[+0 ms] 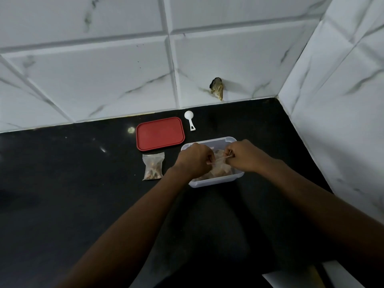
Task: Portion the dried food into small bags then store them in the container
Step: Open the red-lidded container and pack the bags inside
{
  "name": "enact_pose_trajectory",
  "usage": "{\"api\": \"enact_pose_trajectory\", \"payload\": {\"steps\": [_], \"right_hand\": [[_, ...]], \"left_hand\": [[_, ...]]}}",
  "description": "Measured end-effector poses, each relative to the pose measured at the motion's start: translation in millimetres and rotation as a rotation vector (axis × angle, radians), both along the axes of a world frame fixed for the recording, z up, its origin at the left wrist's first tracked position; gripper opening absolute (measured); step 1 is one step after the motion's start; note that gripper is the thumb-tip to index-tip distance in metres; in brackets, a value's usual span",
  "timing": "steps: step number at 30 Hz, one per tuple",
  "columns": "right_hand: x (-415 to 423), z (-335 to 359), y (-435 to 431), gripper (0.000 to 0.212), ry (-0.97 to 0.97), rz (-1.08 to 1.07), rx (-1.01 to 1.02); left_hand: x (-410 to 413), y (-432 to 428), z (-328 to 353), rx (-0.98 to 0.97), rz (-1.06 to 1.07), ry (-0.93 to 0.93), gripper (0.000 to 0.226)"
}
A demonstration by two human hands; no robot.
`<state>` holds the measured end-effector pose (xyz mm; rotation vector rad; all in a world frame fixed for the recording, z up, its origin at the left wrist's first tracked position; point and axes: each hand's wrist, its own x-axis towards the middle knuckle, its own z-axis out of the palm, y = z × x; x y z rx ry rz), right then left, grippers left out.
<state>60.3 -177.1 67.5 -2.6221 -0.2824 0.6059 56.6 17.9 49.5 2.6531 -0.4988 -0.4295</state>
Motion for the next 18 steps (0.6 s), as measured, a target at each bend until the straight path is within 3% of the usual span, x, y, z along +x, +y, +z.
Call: {"api": "enact_pose_trajectory", "payload": {"steps": [4, 8, 11, 18], "right_hand": [[2, -7, 8, 0.006, -0.054, 0.061, -0.107], [2, -3, 10, 0.016, -0.065, 0.041, -0.094], [0, 8, 18, 0.026, -0.134, 0.000, 0.034], [13, 21, 82, 0.015, -0.192, -0.019, 0.366]], "left_hand": [[1, -3, -5, 0.037, 0.020, -0.019, 0.016], [-1, 9, -3, -0.107, 0.105, -0.018, 0.013], [0, 29, 1, -0.231, 0.185, -0.060, 0.011], [5, 94, 5, -0.267, 0.379, -0.082, 0.008]]}}
